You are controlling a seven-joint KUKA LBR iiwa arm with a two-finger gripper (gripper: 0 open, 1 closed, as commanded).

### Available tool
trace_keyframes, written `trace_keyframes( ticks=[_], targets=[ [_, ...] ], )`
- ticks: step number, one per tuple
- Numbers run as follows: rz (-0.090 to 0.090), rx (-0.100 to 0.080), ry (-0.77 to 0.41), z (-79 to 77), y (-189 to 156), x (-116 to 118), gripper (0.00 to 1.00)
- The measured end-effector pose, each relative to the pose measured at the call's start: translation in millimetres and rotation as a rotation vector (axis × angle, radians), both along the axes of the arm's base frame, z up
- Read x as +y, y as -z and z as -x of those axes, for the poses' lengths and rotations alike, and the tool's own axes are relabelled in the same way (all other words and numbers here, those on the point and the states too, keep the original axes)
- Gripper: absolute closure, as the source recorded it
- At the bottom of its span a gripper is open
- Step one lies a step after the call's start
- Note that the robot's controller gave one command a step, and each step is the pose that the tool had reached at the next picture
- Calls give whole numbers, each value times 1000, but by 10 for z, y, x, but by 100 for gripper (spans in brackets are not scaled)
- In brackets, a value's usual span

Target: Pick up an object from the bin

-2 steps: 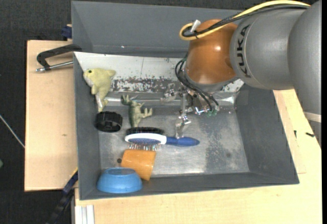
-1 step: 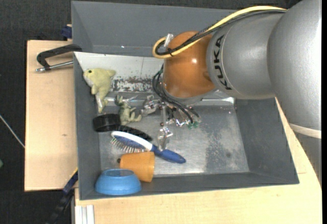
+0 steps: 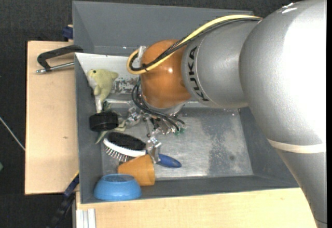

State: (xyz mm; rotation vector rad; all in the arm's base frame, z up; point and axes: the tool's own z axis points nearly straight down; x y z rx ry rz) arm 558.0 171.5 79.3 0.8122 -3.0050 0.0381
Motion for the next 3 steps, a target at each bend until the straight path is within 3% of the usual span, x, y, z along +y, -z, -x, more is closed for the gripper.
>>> trace_keyframes(
  ticks=[1, 2, 3],
  targets=[
    [-37, -30, -193, 551, 58, -49, 0],
    [-37, -33, -191, 541, 52, -54, 100],
    [-37, -32, -190, 512, -737, -37, 100]
  ],
)
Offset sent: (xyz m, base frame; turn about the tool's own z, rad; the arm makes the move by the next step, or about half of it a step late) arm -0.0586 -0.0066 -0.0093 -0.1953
